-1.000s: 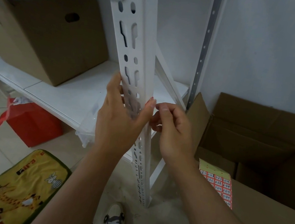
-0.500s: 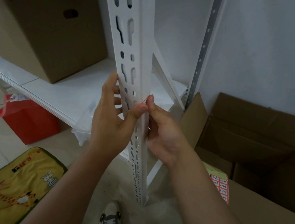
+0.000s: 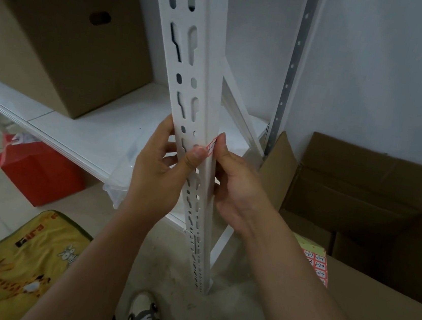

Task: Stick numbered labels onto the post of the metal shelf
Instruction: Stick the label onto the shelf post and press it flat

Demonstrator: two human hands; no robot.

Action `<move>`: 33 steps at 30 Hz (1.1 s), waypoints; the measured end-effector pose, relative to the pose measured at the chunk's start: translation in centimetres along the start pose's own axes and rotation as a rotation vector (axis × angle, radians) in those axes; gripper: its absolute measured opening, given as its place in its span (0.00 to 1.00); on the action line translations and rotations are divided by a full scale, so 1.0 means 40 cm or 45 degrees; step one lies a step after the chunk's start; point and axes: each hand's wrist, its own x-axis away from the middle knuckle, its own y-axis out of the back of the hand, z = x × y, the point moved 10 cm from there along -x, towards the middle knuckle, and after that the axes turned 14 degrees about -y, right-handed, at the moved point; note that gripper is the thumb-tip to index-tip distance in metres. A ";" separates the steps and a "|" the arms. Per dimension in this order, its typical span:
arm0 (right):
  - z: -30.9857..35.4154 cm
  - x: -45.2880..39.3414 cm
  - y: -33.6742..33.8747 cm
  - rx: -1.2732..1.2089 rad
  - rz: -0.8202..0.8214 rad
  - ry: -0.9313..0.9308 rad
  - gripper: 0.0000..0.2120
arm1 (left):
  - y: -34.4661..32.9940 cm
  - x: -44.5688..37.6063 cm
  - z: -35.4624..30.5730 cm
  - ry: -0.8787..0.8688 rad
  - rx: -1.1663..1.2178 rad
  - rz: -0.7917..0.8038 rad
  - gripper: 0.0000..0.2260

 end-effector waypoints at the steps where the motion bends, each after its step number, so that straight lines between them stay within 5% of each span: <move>1: 0.000 0.001 0.000 0.010 -0.013 0.014 0.21 | -0.001 0.001 0.000 0.004 0.005 0.004 0.26; 9: 0.010 0.011 -0.009 -0.031 0.038 0.172 0.18 | 0.006 0.003 0.002 0.003 -0.010 0.086 0.21; 21: 0.081 0.049 0.015 0.578 -0.304 0.540 0.12 | 0.003 0.004 -0.006 -0.013 -0.017 0.066 0.24; 29: 0.082 0.059 -0.002 0.520 -0.188 0.498 0.15 | -0.002 0.006 -0.004 -0.024 0.048 0.112 0.18; 33: 0.069 0.053 -0.007 0.511 -0.221 0.419 0.18 | -0.002 0.010 0.016 0.062 0.129 0.047 0.23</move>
